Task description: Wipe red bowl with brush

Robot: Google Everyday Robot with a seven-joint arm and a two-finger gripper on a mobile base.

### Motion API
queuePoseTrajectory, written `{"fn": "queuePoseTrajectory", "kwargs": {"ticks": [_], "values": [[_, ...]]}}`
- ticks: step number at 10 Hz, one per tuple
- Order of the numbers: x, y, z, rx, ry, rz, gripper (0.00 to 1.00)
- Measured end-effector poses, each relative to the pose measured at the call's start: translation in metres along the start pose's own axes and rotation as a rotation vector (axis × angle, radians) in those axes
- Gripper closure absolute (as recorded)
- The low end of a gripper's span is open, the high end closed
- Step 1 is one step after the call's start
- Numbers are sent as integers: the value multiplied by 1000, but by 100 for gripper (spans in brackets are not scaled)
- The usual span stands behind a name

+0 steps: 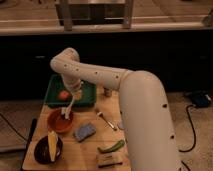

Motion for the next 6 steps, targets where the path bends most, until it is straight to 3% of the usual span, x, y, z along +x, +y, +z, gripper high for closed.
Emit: {"fn": "queuePoseTrajectory", "kwargs": {"ticks": [3,6], "values": [[-42,-20,-2,1,-7,-92,100],[-65,-6,0,-12,-18,-149,100]]}}
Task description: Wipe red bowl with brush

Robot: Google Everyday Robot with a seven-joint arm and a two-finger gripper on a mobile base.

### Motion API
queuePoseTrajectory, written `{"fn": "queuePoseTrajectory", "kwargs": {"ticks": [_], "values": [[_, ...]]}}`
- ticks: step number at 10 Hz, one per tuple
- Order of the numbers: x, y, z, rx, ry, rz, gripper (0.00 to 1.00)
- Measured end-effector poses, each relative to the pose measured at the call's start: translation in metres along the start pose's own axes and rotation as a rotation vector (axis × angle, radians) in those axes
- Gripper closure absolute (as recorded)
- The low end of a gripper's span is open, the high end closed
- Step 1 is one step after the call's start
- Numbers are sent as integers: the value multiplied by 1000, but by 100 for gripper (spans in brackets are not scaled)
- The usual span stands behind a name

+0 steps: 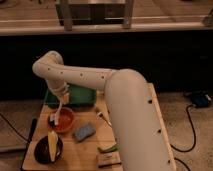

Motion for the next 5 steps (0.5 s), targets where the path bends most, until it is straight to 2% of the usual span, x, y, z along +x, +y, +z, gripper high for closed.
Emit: {"fn": "queuePoseTrajectory", "kwargs": {"ticks": [2,5], "values": [[9,20,1,-5,-5,9,100],[44,56,3,-14,1,67,100]]}}
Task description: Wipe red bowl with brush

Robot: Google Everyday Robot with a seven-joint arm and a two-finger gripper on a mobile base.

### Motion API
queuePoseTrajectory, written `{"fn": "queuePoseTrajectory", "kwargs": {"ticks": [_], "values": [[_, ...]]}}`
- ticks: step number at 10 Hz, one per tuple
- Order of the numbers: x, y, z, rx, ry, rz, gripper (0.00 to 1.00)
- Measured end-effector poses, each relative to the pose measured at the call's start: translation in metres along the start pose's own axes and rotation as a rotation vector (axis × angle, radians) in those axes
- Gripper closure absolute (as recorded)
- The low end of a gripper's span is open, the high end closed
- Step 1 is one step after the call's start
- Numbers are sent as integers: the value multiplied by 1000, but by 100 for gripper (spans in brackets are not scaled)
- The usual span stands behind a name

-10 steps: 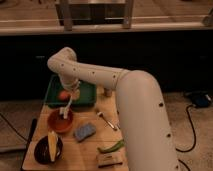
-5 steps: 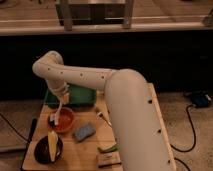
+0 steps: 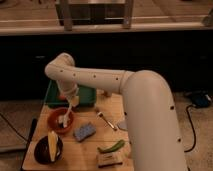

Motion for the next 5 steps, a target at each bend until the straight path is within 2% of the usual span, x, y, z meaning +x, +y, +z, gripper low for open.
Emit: {"fn": "queuePoseTrajectory", "kwargs": {"ticks": [2,5], "values": [[14,4,-1,3,6,23,100],[13,-16,-4,19,12,22,100]]}}
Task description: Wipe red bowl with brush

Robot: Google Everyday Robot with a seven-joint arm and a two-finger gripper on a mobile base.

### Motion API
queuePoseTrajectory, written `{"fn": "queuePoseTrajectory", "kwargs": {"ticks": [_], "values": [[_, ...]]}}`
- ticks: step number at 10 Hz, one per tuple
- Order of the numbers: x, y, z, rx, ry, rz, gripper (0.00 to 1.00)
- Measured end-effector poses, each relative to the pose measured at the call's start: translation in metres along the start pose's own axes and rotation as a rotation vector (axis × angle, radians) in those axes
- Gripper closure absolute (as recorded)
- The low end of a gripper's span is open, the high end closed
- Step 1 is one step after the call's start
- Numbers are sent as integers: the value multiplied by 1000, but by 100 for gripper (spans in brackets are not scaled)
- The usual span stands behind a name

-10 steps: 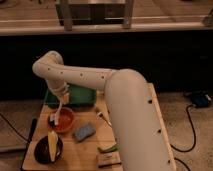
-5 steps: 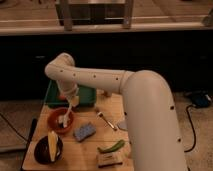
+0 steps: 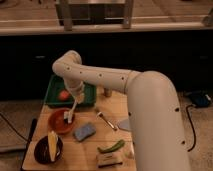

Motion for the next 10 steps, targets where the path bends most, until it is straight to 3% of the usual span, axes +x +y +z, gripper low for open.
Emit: {"fn": "queuePoseTrajectory", "kwargs": {"ticks": [5,8,10], "values": [[-57,-48,-3,11,-11,-104,100],[-69,-34,-2,-4,-20,-153,100],[-55,-12,1,-13,-26,-149,100]]}}
